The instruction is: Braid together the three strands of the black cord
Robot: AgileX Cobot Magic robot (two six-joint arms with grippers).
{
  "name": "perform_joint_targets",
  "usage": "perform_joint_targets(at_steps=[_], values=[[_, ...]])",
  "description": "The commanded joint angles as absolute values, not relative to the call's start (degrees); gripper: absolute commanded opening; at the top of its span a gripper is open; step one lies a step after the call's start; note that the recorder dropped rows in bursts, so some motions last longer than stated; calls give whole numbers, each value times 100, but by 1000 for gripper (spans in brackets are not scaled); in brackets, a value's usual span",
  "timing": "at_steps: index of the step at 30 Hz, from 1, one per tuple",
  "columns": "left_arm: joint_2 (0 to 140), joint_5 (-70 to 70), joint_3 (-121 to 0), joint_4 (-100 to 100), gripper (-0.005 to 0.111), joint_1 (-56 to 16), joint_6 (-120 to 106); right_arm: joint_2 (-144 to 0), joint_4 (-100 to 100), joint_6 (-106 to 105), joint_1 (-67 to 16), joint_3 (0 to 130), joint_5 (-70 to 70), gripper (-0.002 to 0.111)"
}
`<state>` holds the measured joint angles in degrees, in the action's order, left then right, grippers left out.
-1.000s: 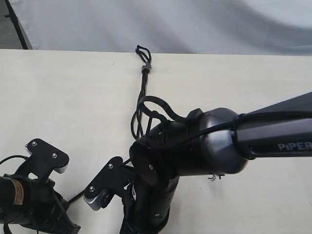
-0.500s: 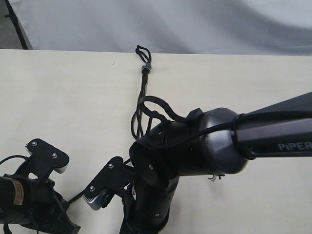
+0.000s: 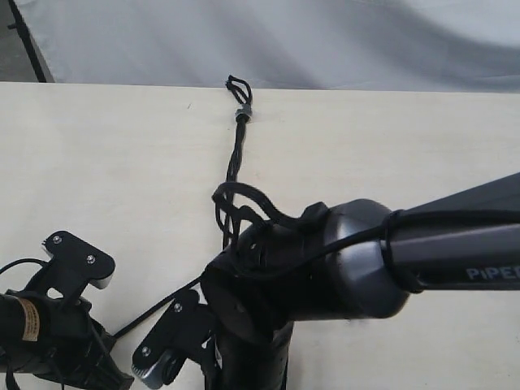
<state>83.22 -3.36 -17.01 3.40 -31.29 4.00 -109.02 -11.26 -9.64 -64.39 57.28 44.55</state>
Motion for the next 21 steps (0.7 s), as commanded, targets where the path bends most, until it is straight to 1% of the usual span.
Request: perform_joint_targets(at_steps=[1, 2, 4, 9, 12, 15, 18, 21], values=[[8327, -443, -1645, 327, 0, -3164, 421, -11029, -1186, -973, -6492, 5575, 4834, 54], [8327, -443, -1645, 327, 0, -3164, 421, -11007, -1186, -1003, -6492, 5575, 4876, 57], [8327, -443, -1645, 327, 0, -3164, 421, -10849, -1186, -1118, -6492, 5575, 4901, 61], [8327, -443, -1645, 327, 0, -3164, 421, -9981, -617, -1037, -6302, 5575, 4618, 63], [8327, -443, -1645, 327, 0, -3164, 421, -9493, 73, -489, -5889, 5575, 4083, 63], [8327, -443, -1645, 327, 0, -3164, 421, -9291, 195, -334, -5274, 5575, 3611, 63], [8327, -443, -1645, 327, 0, -3164, 421, -9398, 152, -344, -4665, 5575, 3465, 63], [8327, -443, -1645, 327, 0, -3164, 421, -9743, 152, -400, -4270, 5575, 3439, 63]])
